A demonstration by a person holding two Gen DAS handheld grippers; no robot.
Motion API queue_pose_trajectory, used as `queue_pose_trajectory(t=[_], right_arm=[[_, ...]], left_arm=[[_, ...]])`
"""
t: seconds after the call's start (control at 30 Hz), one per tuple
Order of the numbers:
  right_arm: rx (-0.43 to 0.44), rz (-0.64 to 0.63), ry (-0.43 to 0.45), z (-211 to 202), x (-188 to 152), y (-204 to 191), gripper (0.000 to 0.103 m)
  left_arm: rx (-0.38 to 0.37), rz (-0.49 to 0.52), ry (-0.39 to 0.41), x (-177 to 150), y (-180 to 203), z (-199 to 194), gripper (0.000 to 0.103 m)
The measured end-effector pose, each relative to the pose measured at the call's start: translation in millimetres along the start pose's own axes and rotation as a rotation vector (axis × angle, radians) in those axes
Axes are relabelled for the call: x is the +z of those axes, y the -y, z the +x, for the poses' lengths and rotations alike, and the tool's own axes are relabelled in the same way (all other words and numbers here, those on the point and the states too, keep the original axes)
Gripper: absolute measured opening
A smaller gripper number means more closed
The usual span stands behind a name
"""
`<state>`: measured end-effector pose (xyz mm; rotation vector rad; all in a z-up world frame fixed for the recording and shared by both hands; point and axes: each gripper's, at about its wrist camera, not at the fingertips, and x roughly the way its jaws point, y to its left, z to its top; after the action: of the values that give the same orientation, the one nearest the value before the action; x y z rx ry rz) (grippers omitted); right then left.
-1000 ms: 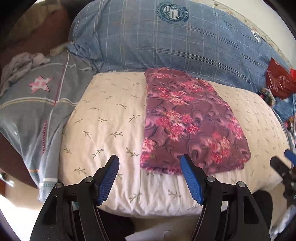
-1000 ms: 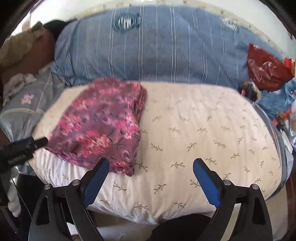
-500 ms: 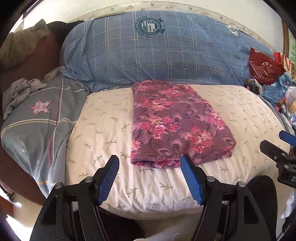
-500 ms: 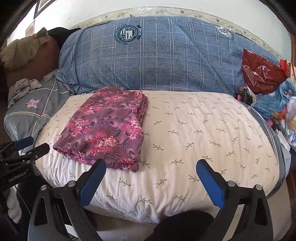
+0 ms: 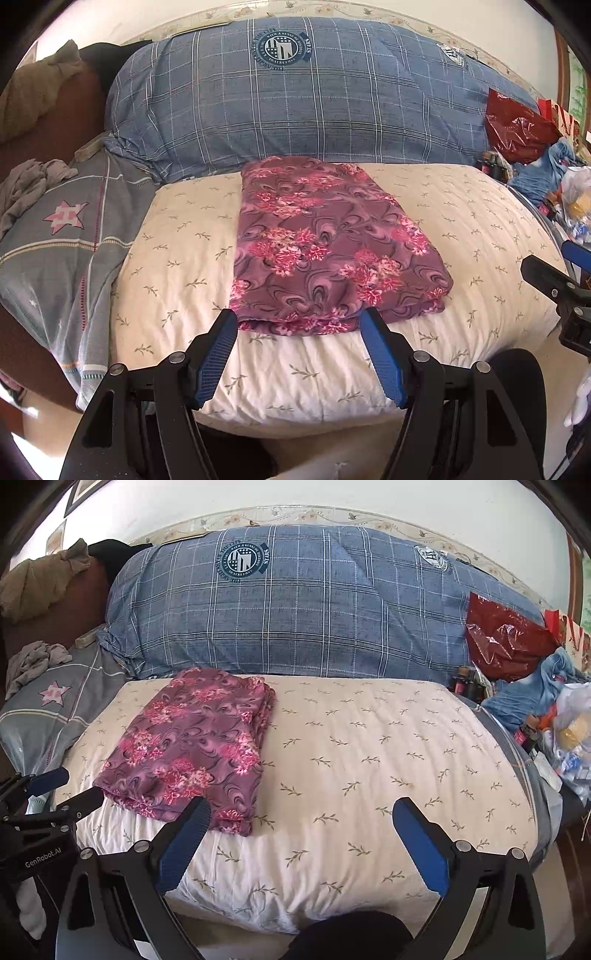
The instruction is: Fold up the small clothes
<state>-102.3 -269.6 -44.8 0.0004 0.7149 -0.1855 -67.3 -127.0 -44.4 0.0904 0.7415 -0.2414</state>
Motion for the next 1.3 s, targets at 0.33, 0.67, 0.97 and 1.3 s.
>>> queue_pose_trajectory(t=[0.33,0.67,0.97,1.3], right_arm=[[-0.030,-0.004,0.009,-2,4,1,0.100],[-0.055,-0.007,0.009,2,9,0,0.100],[-0.040,-0.018,0.006,2,9,-4,0.100],[-0.034,-0.029,0.011,2,10,-5,0.100]], left_arm=[[-0.010,-0.007,0.014,0,6,-2,0.069],[-0.006,-0.034,0.040,1,-1,-12,0.069],[-0.020,-0.026,0.047,-4,2,-18,0.069],[-0.018,0.003,0.048,-5,5,-19,0.069]])
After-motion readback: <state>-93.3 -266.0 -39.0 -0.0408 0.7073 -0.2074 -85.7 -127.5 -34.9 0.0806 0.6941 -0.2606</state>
